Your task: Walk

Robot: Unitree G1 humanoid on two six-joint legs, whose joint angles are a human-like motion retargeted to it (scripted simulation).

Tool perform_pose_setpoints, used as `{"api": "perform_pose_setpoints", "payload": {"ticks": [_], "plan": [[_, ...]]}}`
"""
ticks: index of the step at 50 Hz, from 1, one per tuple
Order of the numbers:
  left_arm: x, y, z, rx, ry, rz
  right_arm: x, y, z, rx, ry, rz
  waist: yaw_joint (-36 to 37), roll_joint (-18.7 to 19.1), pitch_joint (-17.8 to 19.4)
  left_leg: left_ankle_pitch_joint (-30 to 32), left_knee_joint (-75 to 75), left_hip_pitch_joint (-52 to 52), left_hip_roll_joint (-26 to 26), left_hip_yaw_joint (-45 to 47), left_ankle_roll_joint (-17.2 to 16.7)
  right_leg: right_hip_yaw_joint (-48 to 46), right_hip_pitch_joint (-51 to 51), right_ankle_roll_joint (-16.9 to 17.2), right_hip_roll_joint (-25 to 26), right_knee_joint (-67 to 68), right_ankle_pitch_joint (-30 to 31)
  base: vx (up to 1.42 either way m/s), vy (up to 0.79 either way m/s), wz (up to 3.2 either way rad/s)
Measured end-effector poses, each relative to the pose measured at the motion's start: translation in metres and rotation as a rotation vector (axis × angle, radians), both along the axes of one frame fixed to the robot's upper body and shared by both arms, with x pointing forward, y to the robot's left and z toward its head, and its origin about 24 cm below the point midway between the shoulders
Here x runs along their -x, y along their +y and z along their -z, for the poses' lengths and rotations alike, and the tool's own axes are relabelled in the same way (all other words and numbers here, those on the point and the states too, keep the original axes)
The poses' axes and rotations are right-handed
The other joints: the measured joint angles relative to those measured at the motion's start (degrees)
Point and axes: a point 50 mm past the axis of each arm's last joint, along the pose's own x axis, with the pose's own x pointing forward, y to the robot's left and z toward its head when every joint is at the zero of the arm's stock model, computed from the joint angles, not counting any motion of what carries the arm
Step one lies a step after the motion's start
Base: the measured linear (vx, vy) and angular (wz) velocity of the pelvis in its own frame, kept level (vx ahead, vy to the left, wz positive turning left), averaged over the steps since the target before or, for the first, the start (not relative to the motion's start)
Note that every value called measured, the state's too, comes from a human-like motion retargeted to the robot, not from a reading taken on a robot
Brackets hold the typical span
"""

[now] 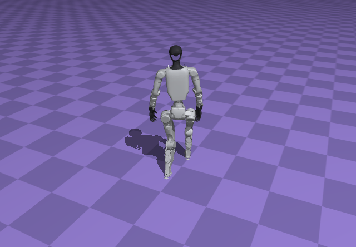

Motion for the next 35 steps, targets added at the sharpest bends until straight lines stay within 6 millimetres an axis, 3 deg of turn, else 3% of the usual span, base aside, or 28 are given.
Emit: {"api": "perform_pose_setpoints", "payload": {"ticks": [5,8,13,16,19,25,30,35], "plan": [[0.017,0.001,0.005,0.004,0.064,-0.01,0.0,0.0,0.0,0.015,0.004,-0.029,0.5,2.8,-1.5,-2.9,6.9,0.9,3.1,0.2,-2.4,-1.6,2.0,-1.3,2.7,2.8,1.8,0.38,-0.1,0.34],[0.026,-0.001,0.008,0.014,0.096,-0.022,-0.006,-0.002,-0.001,0.037,-0.01,-0.065,1.2,5.2,-1.9,-2.3,12.6,0.8,5.6,0.3,-5.6,-3.0,3.6,-3.2,4.9,4.3,-0.2,0.36,-0.09,0.25],[0.025,-0.011,0.011,0.043,0.111,-0.011,-0.028,-0.011,-0.009,0.1,-0.067,-0.136,2.4,10.6,-1.4,6.6,27.6,-2.7,13.5,3.9,-13.8,-6.1,7.6,-6.8,9.3,3.7,-2.3,0.3,-0.08,0.34],[0.015,-0.02,0.011,0.058,0.087,0.019,-0.047,-0.02,-0.017,0.147,-0.116,-0.17,3.5,12.5,-1.4,11.8,37.2,-8.4,17.3,7.1,-16.2,-7.4,8.4,-8.4,10.3,3.5,-3.5,0.23,-0.08,0.4],[0.0,-0.03,0.008,0.067,0.05,0.061,-0.066,-0.029,-0.026,0.194,-0.167,-0.19,4.5,13.0,-1.9,13.3,43.7,-15.3,20.4,10.7,-15.3,-8.4,8.4,-9.0,9.6,3.4,-4.8,0.2,-0.09,0.46],[-0.023,-0.045,0.003,0.071,-0.022,0.148,-0.095,-0.042,-0.044,0.253,-0.249,-0.185,6.1,12.2,-3.1,9.5,43.5,-26.2,24.0,16.5,-10.4,-9.7,9.4,-8.4,6.7,1.3,-6.6,0.16,-0.09,0.46],[-0.029,-0.051,0.001,0.063,-0.045,0.188,-0.106,-0.041,-0.049,0.244,-0.284,-0.169,6.1,11.2,-3.8,6.8,29.5,-29.8,23.0,19.1,-8.2,-10.0,10.4,-7.6,3.7,-0.4,-7.4,0.14,-0.05,0.37],[-0.025,-0.052,0.003,0.055,-0.023,0.191,-0.104,-0.034,-0.047,0.206,-0.279,-0.16,3.7,9.2,-5.2,11.0,11.2,-29.9,18.1,19.1,-7.9,-9.9,9.6,-7.2,0.0,-1.4,-8.0,0.13,-0.01,0.5]]}}
